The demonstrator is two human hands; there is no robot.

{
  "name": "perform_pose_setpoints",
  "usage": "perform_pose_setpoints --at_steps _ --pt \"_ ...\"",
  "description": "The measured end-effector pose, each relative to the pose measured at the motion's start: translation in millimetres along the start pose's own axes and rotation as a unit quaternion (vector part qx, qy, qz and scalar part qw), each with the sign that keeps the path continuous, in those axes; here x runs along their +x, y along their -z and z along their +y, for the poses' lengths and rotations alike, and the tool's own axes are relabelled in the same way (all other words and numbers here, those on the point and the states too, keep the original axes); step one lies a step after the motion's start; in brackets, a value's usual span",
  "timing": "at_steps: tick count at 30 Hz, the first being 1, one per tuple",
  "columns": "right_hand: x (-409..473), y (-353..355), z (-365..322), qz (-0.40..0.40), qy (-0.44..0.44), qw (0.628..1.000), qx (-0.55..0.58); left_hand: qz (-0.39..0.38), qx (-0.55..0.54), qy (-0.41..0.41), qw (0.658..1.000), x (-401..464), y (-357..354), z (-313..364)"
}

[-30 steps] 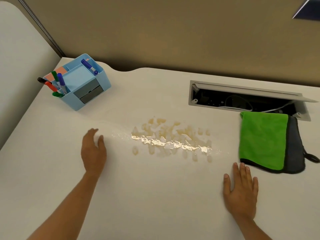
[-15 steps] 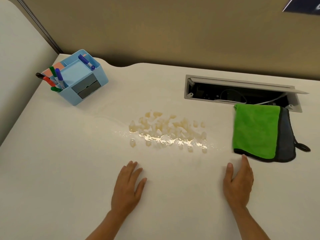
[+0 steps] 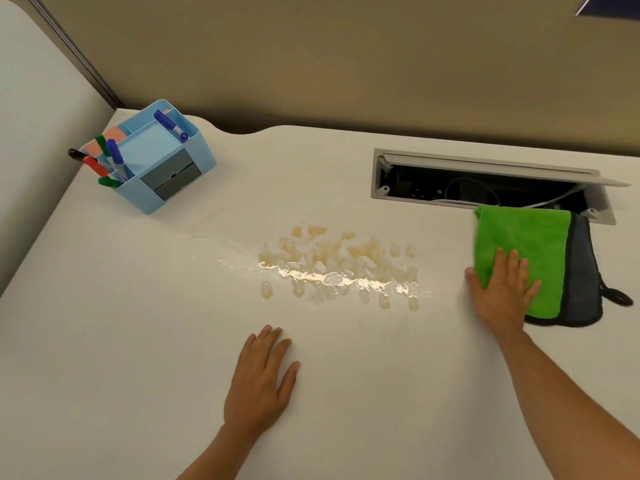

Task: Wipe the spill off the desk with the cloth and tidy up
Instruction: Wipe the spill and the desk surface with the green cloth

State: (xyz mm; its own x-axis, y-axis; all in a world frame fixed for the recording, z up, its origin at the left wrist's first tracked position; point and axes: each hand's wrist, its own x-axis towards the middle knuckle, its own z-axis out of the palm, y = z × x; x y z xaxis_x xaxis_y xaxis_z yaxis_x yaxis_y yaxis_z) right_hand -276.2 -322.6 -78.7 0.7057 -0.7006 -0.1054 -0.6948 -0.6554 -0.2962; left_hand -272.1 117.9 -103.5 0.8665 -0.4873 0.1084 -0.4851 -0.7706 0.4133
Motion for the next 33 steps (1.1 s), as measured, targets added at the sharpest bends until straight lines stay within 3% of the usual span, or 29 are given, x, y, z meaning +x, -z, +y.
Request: perform_pose_setpoints --at_steps 11,19,26,33 --pt "4 -10 -39 0.032 -0.017 0.996 0.077 -0.009 -0.006 0.007 1.0 0 2 3" --pt "-5 -34 -121 -0.025 0.115 0.987 0.108 -0.017 0.002 0.011 1.0 3 7 6" --pt "-29 -61 -195 -0.097 0.215 0.963 0.134 -0.007 0.001 0.009 1.0 3 7 6" --pt "-62 -75 -226 -0.153 0.324 0.926 0.117 0.006 -0.001 0.002 1.0 2 3 3"
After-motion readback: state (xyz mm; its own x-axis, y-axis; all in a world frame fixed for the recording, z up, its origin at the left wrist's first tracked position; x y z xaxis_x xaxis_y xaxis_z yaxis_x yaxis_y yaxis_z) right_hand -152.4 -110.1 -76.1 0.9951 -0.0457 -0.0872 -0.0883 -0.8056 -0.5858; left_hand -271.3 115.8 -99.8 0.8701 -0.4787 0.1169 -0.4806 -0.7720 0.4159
